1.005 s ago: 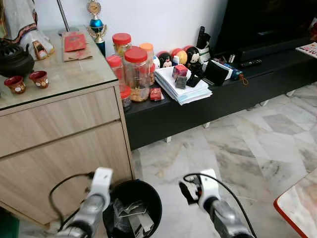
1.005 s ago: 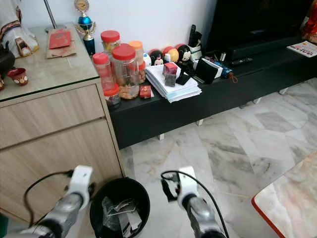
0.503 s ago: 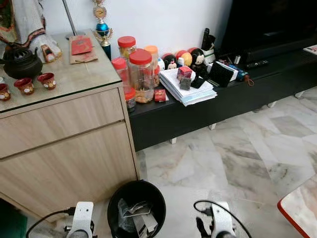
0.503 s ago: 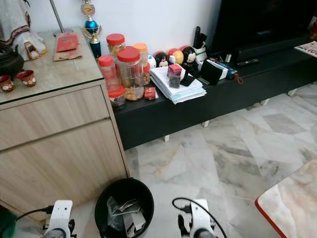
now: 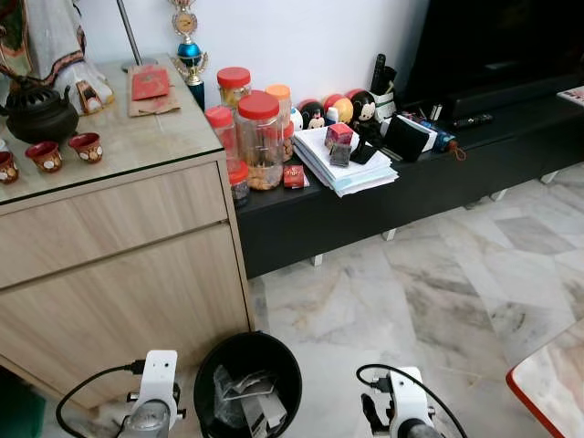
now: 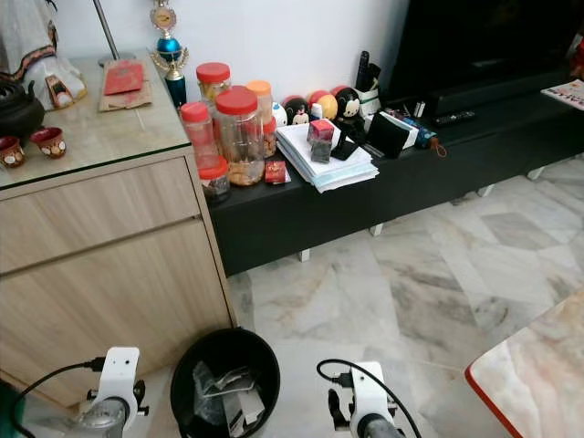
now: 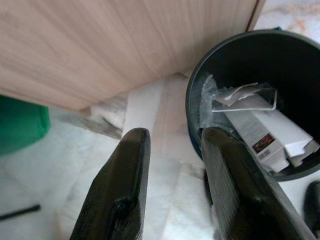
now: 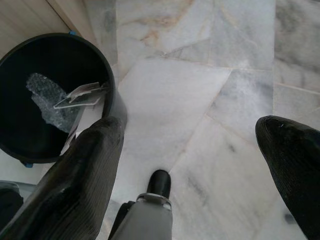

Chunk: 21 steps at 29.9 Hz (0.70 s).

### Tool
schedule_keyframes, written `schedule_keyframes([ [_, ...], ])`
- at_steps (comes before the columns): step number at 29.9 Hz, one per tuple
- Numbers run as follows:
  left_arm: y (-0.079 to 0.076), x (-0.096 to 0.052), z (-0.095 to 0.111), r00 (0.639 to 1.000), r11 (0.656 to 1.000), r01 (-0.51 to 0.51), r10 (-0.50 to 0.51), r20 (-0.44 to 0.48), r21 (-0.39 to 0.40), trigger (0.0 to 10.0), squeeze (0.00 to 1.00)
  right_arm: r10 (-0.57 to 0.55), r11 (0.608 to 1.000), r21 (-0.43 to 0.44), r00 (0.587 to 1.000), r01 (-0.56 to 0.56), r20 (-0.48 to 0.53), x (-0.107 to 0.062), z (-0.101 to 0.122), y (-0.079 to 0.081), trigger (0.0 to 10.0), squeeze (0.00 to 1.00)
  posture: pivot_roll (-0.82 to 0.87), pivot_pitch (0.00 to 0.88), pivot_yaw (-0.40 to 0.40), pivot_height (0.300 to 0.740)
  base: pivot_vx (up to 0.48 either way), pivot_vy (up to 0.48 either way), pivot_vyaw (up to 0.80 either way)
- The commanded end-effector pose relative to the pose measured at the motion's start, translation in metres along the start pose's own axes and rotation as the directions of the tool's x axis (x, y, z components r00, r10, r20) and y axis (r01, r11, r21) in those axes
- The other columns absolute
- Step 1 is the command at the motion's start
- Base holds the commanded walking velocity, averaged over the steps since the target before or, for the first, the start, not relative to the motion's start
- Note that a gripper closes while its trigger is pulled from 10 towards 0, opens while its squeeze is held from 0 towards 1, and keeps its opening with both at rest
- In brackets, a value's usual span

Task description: Picking trash to rubbish bin

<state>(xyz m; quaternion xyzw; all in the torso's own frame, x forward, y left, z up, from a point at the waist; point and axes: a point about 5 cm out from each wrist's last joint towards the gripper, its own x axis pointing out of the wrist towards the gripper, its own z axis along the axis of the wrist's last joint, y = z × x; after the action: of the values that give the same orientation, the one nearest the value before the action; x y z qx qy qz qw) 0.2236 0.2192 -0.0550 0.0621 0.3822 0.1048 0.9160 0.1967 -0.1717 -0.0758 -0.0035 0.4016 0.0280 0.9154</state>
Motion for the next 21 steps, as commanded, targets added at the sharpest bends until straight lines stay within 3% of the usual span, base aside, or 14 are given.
schedule_keyframes([
  [1, 0.003, -0.001, -0.005, 1.000, 1.000, -0.022, 0.022, -0.018, -0.020, 10.0, 0.00, 0.005, 1.000, 0.004, 1.000, -0.005, -0.007, 0.001, 0.001, 0.003, 10.0, 0.00, 0.00, 0.000, -0.039, 0.740, 0.000, 0.000, 0.00],
  [7, 0.006, -0.003, -0.015, 0.999, 1.000, -0.023, 0.022, -0.039, -0.014, 10.0, 0.00, 0.007, 0.999, 0.031, 1.000, -0.008, 0.021, 0.004, 0.009, 0.009, 10.0, 0.00, -0.02, 0.000, -0.023, 0.740, 0.000, 0.000, 0.00],
  [17, 0.008, -0.004, -0.017, 0.999, 1.000, -0.023, 0.022, -0.038, -0.012, 10.0, 0.00, -0.004, 0.999, 0.041, 1.000, 0.004, -0.010, 0.000, -0.003, 0.006, 10.0, 0.00, -0.01, 0.000, -0.016, 0.740, 0.000, 0.000, 0.00],
  [21, 0.008, -0.004, -0.019, 0.999, 1.000, -0.005, 0.005, -0.035, 0.011, 10.0, 0.00, -0.018, 0.997, 0.069, 1.000, 0.019, -0.015, -0.001, -0.007, 0.006, 10.0, 0.00, -0.03, 0.000, 0.006, 0.740, -0.253, 0.000, 0.00],
])
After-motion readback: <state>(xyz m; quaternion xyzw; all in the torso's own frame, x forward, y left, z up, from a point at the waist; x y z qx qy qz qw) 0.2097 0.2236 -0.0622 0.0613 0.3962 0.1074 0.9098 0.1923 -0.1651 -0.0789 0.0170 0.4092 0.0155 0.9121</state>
